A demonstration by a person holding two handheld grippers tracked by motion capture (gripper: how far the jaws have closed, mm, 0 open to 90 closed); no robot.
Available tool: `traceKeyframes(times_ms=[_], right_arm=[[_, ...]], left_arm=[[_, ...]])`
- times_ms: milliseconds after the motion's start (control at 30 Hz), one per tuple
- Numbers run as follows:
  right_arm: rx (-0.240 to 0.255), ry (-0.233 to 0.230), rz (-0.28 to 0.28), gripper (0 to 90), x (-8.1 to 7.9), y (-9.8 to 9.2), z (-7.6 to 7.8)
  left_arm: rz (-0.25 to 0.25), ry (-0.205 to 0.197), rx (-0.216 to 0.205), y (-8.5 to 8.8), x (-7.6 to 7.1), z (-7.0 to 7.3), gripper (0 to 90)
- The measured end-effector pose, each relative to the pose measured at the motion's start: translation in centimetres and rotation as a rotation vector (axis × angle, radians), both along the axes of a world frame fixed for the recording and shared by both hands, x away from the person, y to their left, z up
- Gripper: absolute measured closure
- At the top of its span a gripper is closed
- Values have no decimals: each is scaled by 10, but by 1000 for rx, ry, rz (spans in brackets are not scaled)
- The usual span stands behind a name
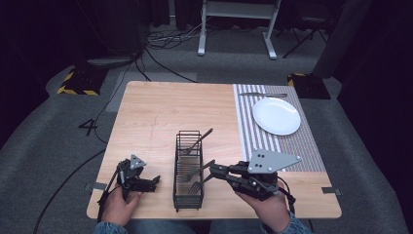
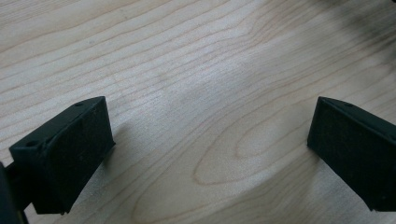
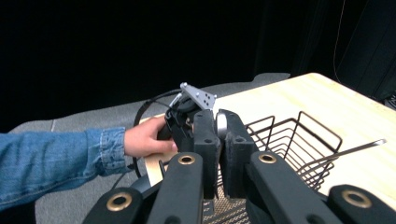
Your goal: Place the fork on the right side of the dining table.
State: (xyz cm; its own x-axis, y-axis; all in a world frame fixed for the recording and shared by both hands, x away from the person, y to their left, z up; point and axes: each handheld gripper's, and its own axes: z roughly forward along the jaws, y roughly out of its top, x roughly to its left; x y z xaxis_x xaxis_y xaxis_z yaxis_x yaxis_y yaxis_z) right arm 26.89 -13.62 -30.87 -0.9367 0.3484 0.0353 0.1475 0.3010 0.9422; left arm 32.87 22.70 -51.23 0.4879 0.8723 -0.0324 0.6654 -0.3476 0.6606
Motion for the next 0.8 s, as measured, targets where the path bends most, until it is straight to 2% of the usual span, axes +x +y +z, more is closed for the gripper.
traceKeyframes(times_ms=[167, 467, 800], right_arm=[[29, 0, -17, 864, 0, -12, 11], [51, -11, -58, 864, -1, -33, 25], [26, -51, -171, 864, 8, -65, 37]], left_arm=[[-4, -2, -1, 0, 1, 0, 2], [-6, -2, -3, 0, 5, 0, 4], [-7, 0, -2, 0, 4, 0, 4]])
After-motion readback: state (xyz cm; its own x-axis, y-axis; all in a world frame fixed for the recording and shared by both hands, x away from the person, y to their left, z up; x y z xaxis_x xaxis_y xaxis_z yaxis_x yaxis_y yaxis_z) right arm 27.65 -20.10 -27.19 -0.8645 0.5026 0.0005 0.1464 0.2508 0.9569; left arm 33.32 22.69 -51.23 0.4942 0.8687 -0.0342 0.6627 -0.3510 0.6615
